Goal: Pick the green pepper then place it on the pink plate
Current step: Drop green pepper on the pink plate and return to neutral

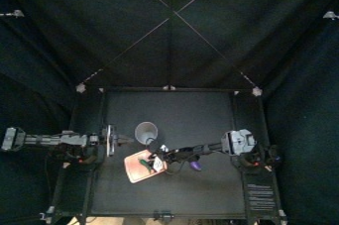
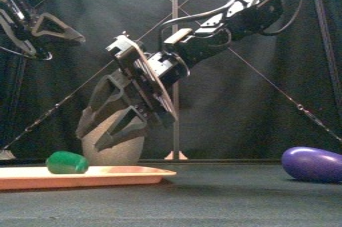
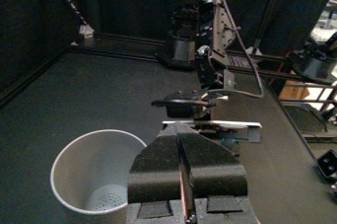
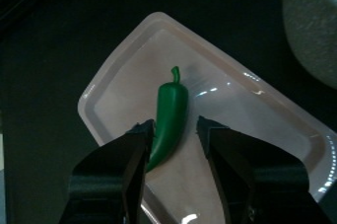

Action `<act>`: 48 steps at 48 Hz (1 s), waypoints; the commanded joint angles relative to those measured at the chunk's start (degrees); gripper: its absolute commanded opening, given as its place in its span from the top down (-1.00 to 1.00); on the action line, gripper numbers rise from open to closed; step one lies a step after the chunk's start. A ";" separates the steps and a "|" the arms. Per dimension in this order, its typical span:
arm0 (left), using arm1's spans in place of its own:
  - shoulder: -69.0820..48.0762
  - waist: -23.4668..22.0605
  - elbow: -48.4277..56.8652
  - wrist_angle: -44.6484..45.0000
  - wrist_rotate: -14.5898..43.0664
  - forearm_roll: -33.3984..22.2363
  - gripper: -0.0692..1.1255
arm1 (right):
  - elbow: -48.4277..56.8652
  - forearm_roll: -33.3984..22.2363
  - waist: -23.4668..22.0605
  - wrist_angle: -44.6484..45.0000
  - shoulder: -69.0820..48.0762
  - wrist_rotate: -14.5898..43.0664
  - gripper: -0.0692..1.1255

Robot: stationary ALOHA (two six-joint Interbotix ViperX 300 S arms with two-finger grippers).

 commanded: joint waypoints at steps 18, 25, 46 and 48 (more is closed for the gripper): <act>0.09 0.18 -0.70 -0.26 0.26 0.18 0.89 | 8.53 -13.71 0.18 7.56 -22.41 0.18 -0.44; 0.09 0.26 -0.79 -0.26 0.35 0.53 0.89 | 12.13 -18.81 -1.67 7.82 -27.60 0.09 -0.45; 0.09 1.76 -0.97 -0.62 0.53 1.49 0.89 | 22.85 -25.66 -6.77 6.42 -38.58 -0.18 -0.45; 0.09 1.85 -0.97 -0.79 0.53 2.37 0.89 | 23.91 -26.28 -6.77 6.33 -39.11 -0.09 -0.45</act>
